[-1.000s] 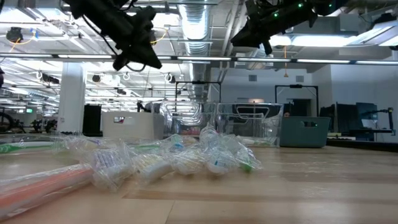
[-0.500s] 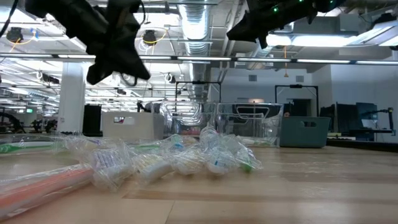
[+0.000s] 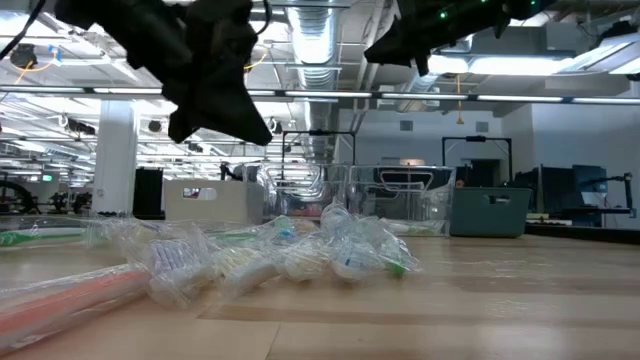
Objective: Pick & Place Toothbrushes
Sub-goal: Put the orange toothbrush into the left transparent bin
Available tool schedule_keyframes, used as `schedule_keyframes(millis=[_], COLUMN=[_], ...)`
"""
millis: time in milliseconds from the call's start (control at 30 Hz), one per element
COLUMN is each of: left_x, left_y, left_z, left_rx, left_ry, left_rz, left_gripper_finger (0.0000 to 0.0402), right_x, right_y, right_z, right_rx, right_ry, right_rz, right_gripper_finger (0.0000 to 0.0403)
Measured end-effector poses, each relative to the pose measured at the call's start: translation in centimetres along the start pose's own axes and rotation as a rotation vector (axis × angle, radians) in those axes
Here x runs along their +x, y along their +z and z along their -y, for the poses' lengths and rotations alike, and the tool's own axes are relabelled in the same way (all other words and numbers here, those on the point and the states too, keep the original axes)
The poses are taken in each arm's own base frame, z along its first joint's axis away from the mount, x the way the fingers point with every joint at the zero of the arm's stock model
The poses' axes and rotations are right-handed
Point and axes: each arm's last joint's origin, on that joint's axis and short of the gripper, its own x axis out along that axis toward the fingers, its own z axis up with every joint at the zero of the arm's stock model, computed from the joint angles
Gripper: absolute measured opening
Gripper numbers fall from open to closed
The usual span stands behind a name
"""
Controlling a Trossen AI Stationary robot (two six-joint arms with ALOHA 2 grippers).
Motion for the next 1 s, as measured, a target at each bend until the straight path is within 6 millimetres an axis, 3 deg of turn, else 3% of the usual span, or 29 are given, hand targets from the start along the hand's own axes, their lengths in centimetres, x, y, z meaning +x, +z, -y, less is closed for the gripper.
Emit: schedule_keyframes(millis=[133,433,1000], left_x=[-0.3,-0.9,-0.8], left_y=[0.7,1.4,2.0], left_z=[0.2,0.3,0.3], left_rx=[0.031,0.100,0.162], left_ry=[0.028,0.027,0.003], left_rz=[0.059,0.123,0.147], left_gripper_finger=[0.0000,0.0000,0.0003], right_x=[-0.1,-1.5,-3.7], right_y=[0.4,1.2,-1.8], right_z=[-1.0,-5.5,-11.0], right_rx=[-0.062,-0.186,-0.027], right_ry=[0.071,0.449,0.624], right_rz=[0.043,0.117,-0.223], right_gripper_finger=[0.0064,0.0064,0.0063])
